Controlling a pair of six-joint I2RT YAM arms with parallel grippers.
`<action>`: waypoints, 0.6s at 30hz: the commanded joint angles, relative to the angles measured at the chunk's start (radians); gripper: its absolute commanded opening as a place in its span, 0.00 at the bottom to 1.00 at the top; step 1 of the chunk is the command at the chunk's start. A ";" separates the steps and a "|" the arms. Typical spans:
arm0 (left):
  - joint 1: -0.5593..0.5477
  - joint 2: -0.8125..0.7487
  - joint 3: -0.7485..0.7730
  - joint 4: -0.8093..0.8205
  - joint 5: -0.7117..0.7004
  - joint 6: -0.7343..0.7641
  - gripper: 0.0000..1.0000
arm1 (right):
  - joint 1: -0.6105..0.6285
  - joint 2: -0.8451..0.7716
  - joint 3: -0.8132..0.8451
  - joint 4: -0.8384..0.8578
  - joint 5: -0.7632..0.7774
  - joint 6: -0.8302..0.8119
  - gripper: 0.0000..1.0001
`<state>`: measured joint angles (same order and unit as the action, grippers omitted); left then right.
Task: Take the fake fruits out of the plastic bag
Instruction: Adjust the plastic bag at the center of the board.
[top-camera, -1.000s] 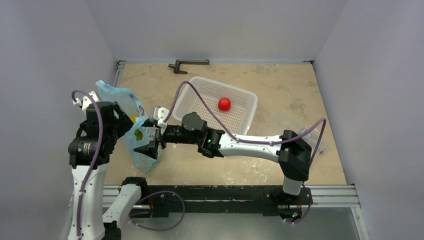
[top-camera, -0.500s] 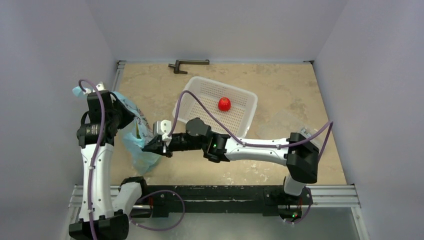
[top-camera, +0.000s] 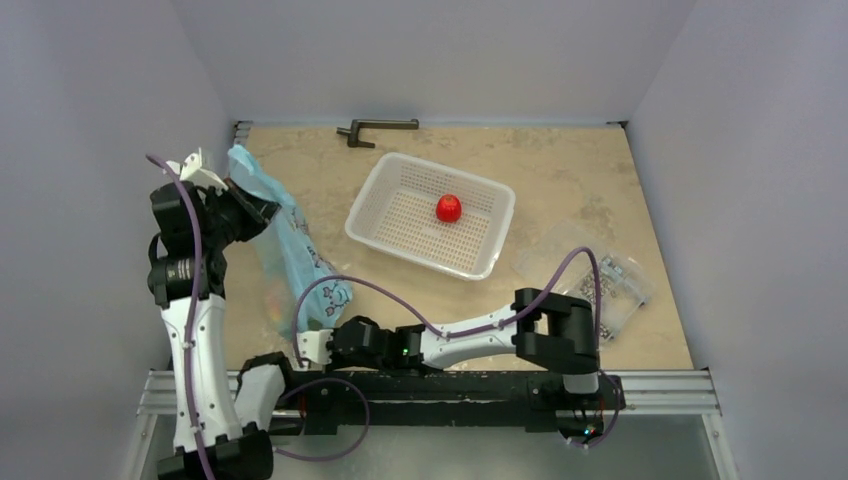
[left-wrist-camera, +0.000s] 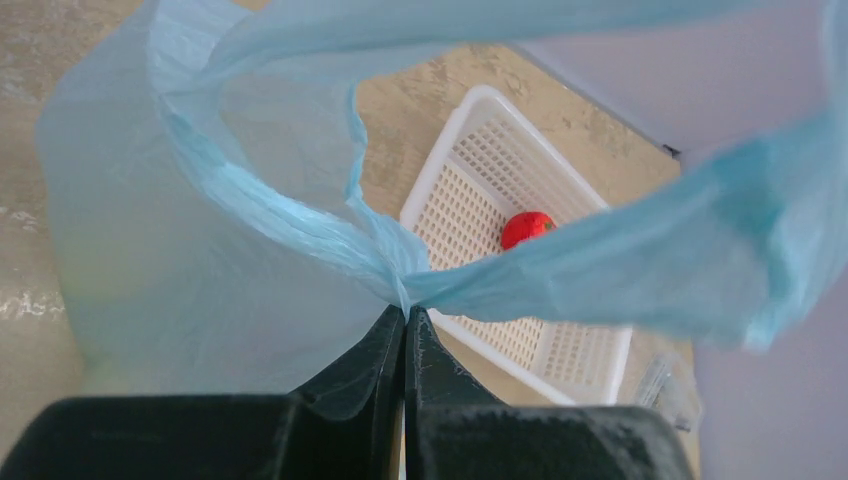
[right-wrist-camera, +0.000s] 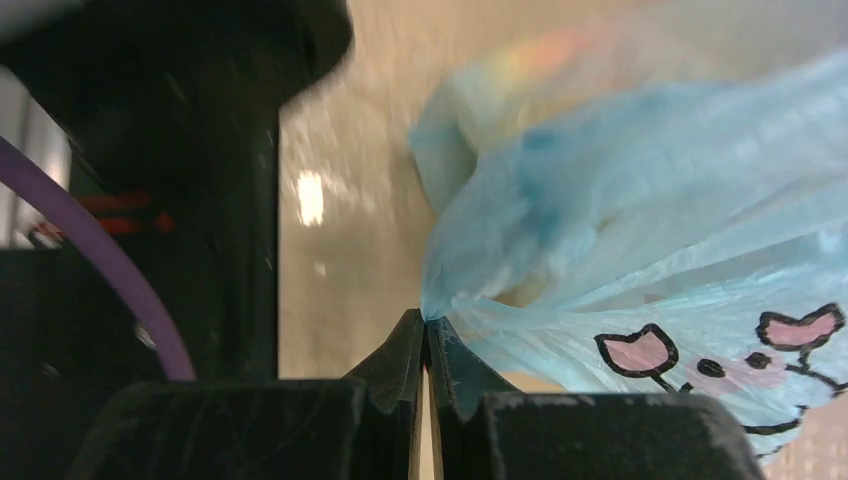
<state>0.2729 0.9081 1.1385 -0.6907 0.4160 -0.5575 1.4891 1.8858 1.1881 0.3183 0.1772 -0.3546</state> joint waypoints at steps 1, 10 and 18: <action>0.008 -0.151 -0.109 0.054 0.055 0.094 0.00 | -0.010 -0.014 -0.041 -0.085 0.085 0.024 0.00; 0.007 -0.371 -0.289 -0.011 -0.085 0.217 0.00 | -0.011 -0.261 -0.216 -0.042 -0.098 0.250 0.52; 0.007 -0.439 -0.307 -0.078 -0.226 0.221 0.00 | -0.091 -0.506 -0.228 -0.023 -0.174 0.396 0.86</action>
<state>0.2741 0.4915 0.8246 -0.7460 0.2859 -0.3695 1.4494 1.4666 0.9524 0.2379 0.0540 -0.0826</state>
